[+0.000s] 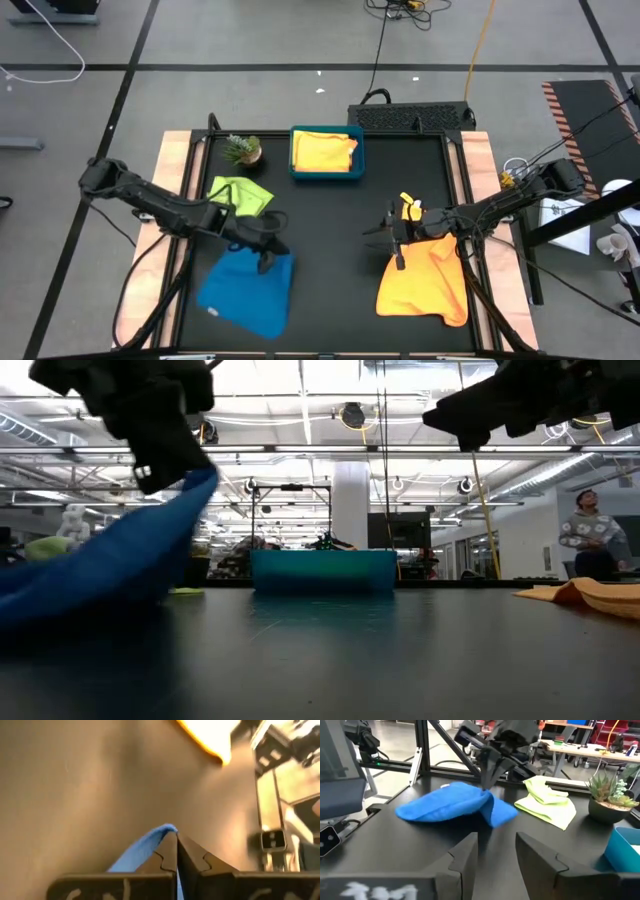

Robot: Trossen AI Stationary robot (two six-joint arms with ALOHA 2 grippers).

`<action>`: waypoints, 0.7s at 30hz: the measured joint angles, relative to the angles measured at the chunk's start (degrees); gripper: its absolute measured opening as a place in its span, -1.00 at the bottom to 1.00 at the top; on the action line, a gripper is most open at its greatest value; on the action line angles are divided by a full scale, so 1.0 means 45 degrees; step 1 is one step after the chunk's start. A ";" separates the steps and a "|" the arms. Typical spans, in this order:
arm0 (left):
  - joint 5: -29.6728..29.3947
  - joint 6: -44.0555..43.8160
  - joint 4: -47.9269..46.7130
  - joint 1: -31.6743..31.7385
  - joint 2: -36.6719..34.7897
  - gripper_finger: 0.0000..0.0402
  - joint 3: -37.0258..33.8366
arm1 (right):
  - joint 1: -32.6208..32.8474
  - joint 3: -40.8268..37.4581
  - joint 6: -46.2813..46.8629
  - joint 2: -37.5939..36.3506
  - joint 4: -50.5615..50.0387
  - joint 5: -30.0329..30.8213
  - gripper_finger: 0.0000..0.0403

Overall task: Fold microfiber towels
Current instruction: Fold the blue microfiber cloth

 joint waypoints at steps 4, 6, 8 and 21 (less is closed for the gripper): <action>-0.0025 0.0778 0.0452 0.0932 0.0000 -1.00 0.0000 | 0.0000 0.0000 0.0000 0.0076 0.0032 0.0000 -0.33; -0.0032 0.1043 0.0618 0.1394 0.0005 -1.00 0.0000 | 0.0000 0.0000 0.0000 0.0262 0.0141 0.0000 -0.31; 0.0008 0.1356 0.0926 0.1773 0.0005 -1.00 0.0000 | 0.0000 0.0001 0.0001 0.0567 0.0365 0.0000 -0.29; 0.2186 0.3691 0.5099 0.3015 0.2156 -0.28 0.0022 | -0.0534 0.0005 0.0010 0.2216 0.2010 -0.0001 -0.26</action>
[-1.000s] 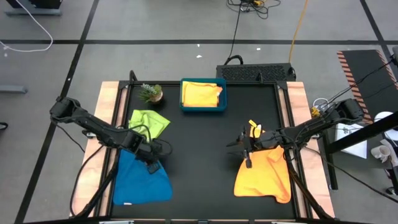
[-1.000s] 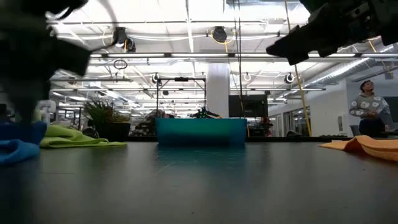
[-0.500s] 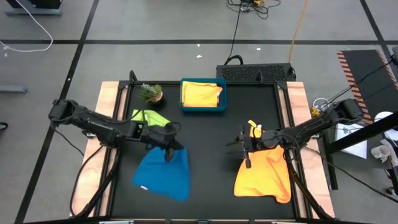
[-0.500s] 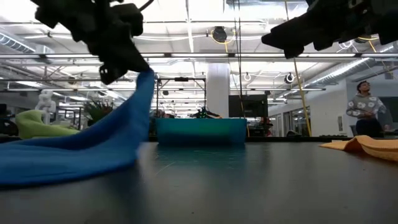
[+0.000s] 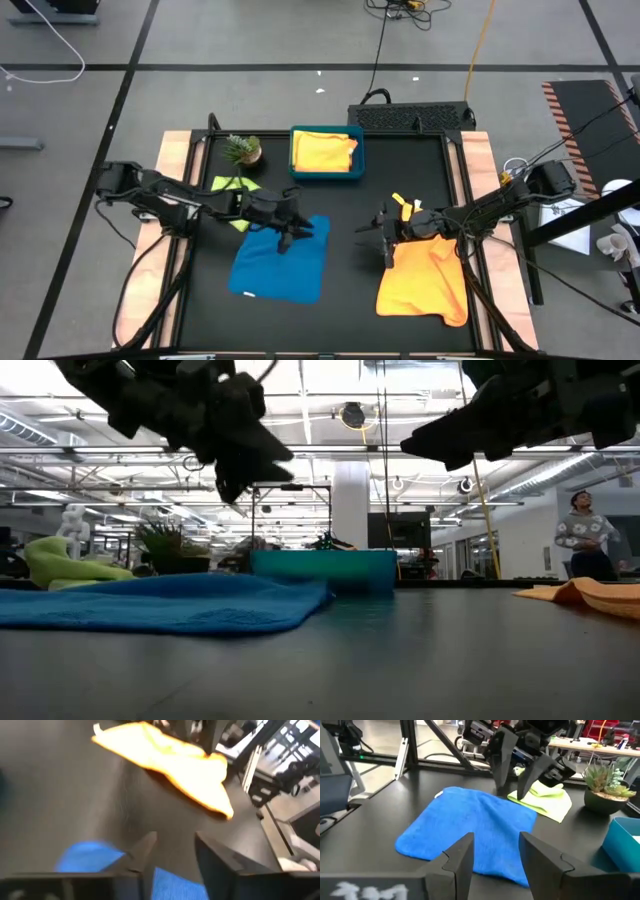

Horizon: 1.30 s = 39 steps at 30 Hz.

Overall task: Fold microfiber towels
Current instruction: Fold the blue microfiber cloth

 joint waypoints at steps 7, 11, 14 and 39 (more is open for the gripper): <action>0.0063 0.0698 -0.3869 -0.0591 -0.0119 0.09 0.1243 | 0.0120 0.0099 0.0024 0.0171 -0.0072 -0.1229 -0.26; -0.1162 0.0978 -0.7556 -0.1684 -0.0392 0.02 0.2227 | 0.0329 0.0415 -0.0004 0.0742 -0.0075 -0.1359 -0.26; -0.1857 0.0292 -1.0265 -0.2557 -0.0452 -0.10 0.2673 | 0.0391 0.0597 0.0000 0.1220 -0.0145 -0.1388 -0.26; -0.2135 -0.4658 -1.4639 -0.7415 -0.0368 -0.21 0.1799 | 0.1116 0.6483 -0.0551 0.7486 -0.3191 -0.4322 -0.26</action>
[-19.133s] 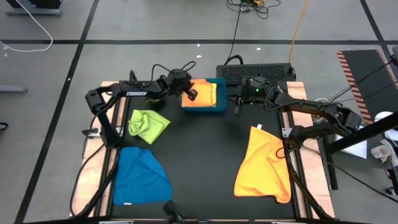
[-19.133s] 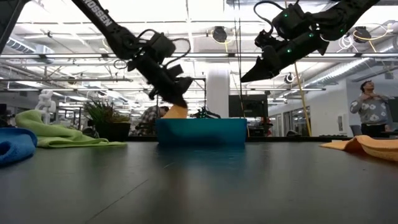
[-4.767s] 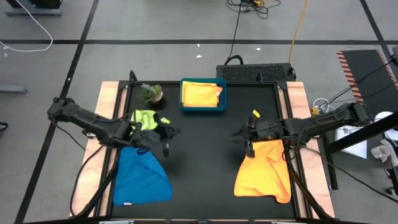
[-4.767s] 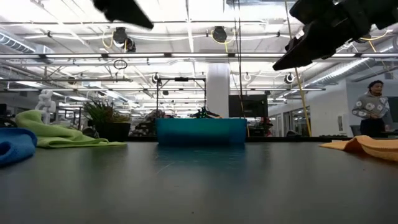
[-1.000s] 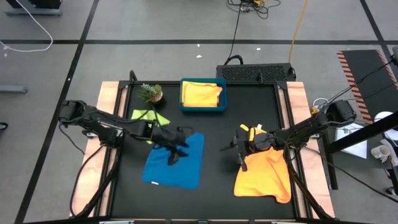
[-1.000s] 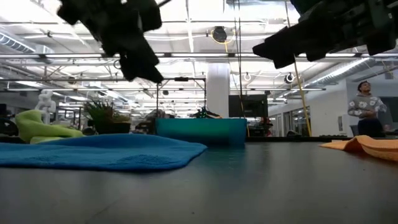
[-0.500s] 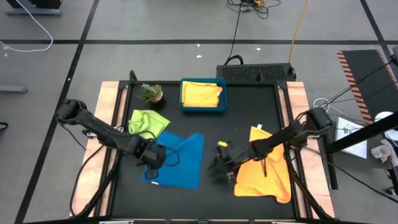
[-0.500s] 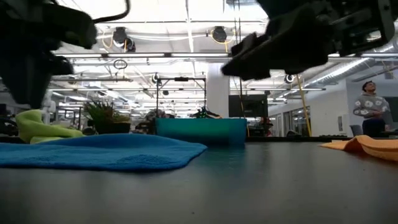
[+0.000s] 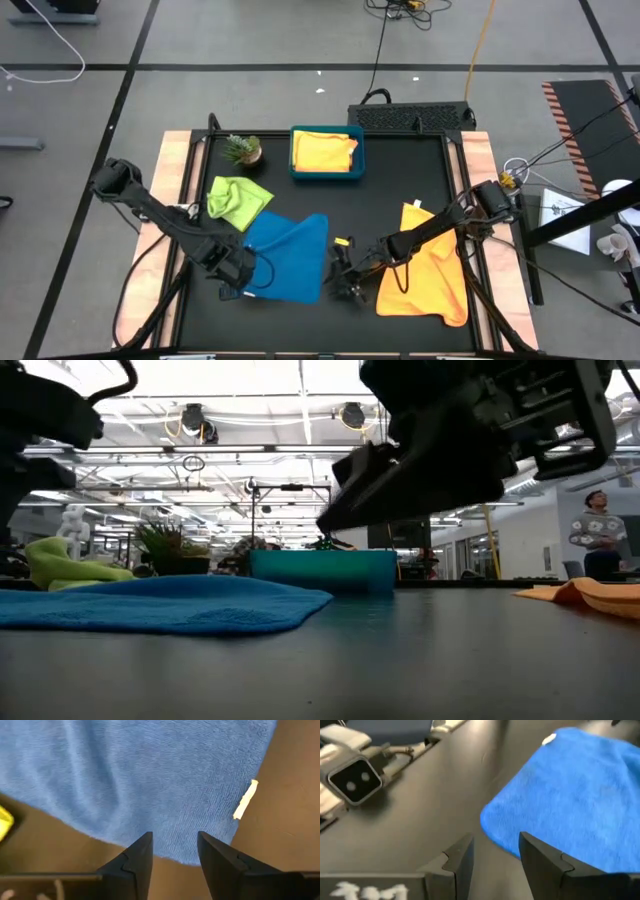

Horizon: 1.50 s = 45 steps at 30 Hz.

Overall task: Fold microfiber towels
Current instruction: Fold the blue microfiber cloth

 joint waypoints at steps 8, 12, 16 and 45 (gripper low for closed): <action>0.0002 -0.0902 0.1662 -0.0705 -0.0015 0.05 -0.0843 | -0.0023 0.0006 0.0016 -0.0027 0.0773 -0.0005 -0.26; -0.0003 -0.1543 0.2929 -0.0983 -0.0005 0.06 -0.1230 | -0.0018 0.0001 0.0327 -0.0027 0.0929 0.0195 -0.26; -0.0051 -0.1993 0.3029 -0.1361 -0.0005 0.06 -0.1253 | -0.0018 0.0001 0.0542 -0.0027 0.0651 0.0378 -0.26; -0.0572 -0.0945 0.3359 -0.2039 0.2188 -0.44 -0.0949 | -0.0076 0.0797 0.0541 0.1498 0.0831 0.0699 -0.26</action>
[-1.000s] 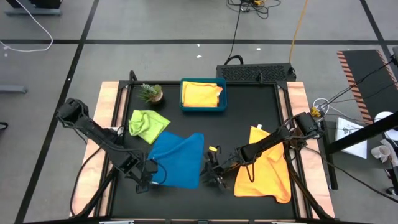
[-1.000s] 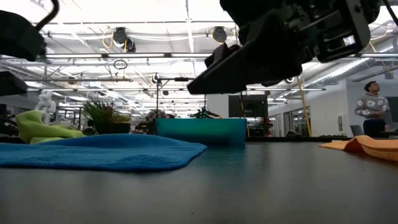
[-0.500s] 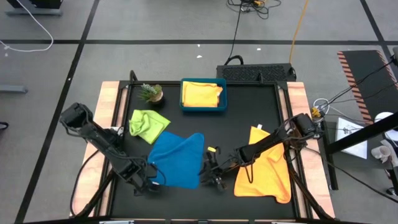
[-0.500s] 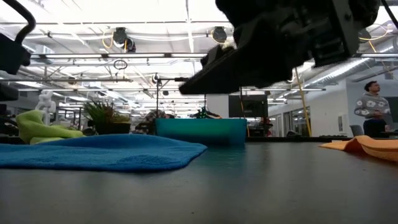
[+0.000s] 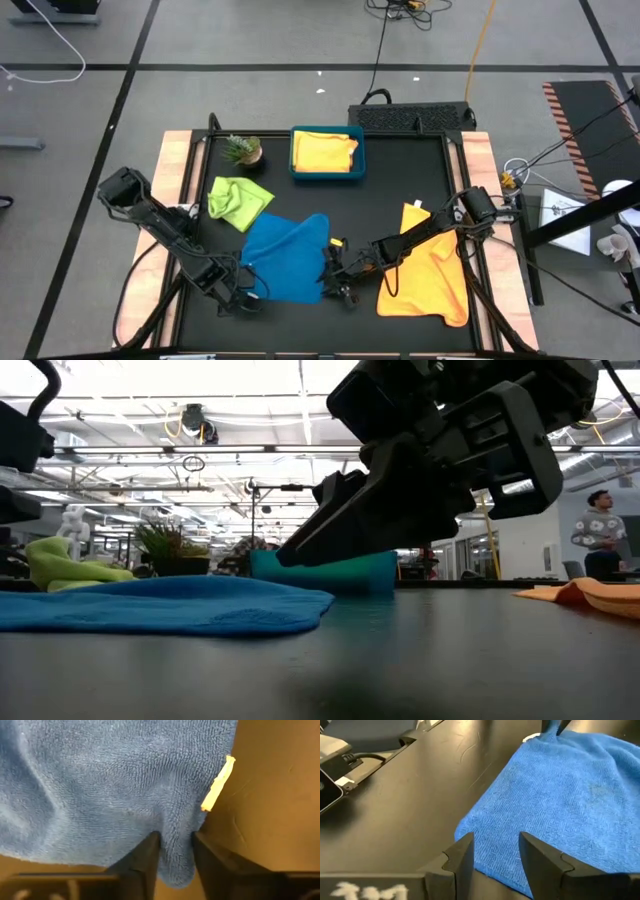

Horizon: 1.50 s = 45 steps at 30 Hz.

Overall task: Fold microfiber towels
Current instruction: Fold the blue microfiber cloth

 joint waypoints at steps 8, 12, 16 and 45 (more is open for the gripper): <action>0.0180 0.0084 0.1666 0.0157 0.0050 -0.95 -0.0046 | 0.0005 0.0000 0.0234 0.0000 -0.0198 -0.0077 -0.26; 0.0182 0.0000 0.2338 0.0206 0.0063 -0.94 -0.0041 | 0.0005 0.0000 0.0733 -0.0002 -0.0582 -0.0077 -0.26; 0.0168 -0.0255 0.2707 0.0281 0.0061 -0.97 -0.0041 | 0.0011 0.0000 0.0874 -0.0003 -0.1224 -0.0087 -0.26; -0.0056 -0.0590 0.4225 0.0444 0.0061 -0.95 -0.0046 | 0.0330 -0.0087 0.0726 -0.1786 -0.5592 0.0066 -0.98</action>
